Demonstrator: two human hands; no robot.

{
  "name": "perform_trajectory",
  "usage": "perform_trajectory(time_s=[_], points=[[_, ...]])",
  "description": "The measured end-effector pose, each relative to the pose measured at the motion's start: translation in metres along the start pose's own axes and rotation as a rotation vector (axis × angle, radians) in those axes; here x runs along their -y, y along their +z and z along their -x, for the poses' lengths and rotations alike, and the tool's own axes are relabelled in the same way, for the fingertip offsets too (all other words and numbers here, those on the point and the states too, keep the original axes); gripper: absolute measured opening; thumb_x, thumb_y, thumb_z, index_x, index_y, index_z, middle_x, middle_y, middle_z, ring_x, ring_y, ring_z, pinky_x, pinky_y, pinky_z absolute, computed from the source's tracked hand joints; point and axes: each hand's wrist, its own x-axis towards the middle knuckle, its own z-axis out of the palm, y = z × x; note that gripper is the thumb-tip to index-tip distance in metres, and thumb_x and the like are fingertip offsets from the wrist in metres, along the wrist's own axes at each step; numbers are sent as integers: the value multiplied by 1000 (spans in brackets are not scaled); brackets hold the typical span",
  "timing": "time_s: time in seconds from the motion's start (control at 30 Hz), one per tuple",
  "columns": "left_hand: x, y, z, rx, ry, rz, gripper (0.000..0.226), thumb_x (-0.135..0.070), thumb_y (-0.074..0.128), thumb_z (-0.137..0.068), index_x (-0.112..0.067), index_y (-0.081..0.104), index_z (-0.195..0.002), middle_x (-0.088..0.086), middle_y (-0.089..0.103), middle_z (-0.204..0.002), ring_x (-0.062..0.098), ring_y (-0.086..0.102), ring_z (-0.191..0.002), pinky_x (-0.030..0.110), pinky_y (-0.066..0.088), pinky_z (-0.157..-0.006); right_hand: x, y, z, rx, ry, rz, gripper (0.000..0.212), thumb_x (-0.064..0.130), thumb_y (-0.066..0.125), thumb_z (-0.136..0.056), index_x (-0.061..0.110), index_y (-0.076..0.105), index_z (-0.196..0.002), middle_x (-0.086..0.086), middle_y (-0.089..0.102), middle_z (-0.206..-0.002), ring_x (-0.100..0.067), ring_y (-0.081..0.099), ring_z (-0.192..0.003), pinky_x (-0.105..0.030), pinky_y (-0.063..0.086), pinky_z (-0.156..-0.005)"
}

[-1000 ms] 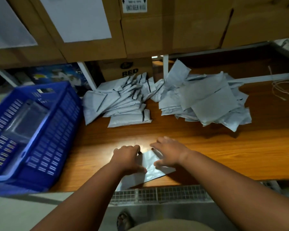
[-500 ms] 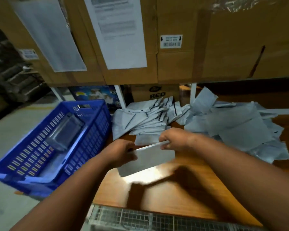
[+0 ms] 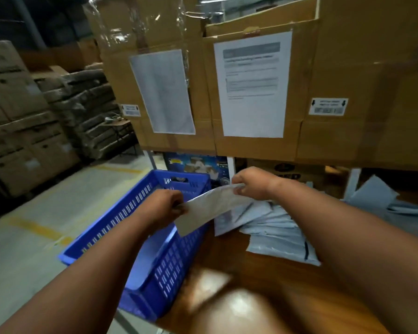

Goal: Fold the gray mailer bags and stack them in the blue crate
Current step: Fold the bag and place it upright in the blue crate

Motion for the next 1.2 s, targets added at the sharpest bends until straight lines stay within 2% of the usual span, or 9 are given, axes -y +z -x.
perform_trajectory(time_s=[0.1,0.17,0.27,0.47,0.57,0.7,0.83,1.03,1.2], points=[[37,-23,-8,-75,-23,38,30,-33,79,-92,-31,55,-75,-10,62,-78,14,59,-74,37,50,-69,21,-20,-38,-36,-34,12,15,39,56,-108,31,69,-107,11,65,-105,-18,64,-101,-38,53,-85],[63,-36,-13,-92,-60,22,22,-28,82,-89,-26,63,-78,-6,63,-77,20,59,-75,35,47,-68,34,-31,-65,-52,-36,57,21,38,54,-108,24,69,-105,5,67,-103,-21,64,-97,-40,54,-83],[105,-48,-20,-126,-108,14,13,-29,84,-87,-21,73,-86,-5,67,-80,21,62,-78,33,49,-70,54,-39,-107,-53,-25,86,25,41,51,-109,25,71,-109,2,67,-107,-22,63,-99,-40,53,-85],[168,-30,-27,-187,-243,94,23,-32,81,-87,-31,63,-72,-10,69,-76,17,65,-76,35,54,-71,84,-20,-200,-57,-15,112,25,42,56,-104,30,72,-119,0,63,-121,-24,62,-104,-44,55,-93],[189,-6,-29,-188,-310,95,20,-36,79,-87,-29,65,-74,-5,72,-80,20,67,-81,35,54,-72,95,2,-243,-62,-17,167,16,36,60,-99,31,75,-100,2,67,-105,-22,63,-92,-36,52,-77],[209,36,-33,-173,-414,82,15,-37,75,-86,-23,73,-85,-1,75,-86,26,69,-87,36,56,-74,107,54,-306,-12,76,309,13,21,64,-89,22,77,-92,-1,75,-99,-25,68,-85,-34,59,-82],[221,73,-36,-118,-518,111,13,-35,72,-85,-23,73,-87,2,76,-91,28,69,-92,35,51,-71,120,94,-345,70,84,294,22,18,65,-89,23,78,-106,-3,74,-112,-30,71,-100,-40,60,-89],[241,112,-50,-37,-597,113,21,-31,65,-85,-19,77,-97,5,77,-101,31,70,-102,40,60,-82,125,144,-381,113,180,238,29,17,65,-99,12,71,-127,-12,70,-128,-33,69,-115,-40,55,-91],[247,130,-61,20,-626,36,26,-32,66,-87,-19,76,-106,10,76,-106,36,72,-103,43,60,-82,123,178,-402,89,171,153,30,13,57,-101,4,71,-125,-20,70,-125,-40,66,-118,-45,51,-94]])
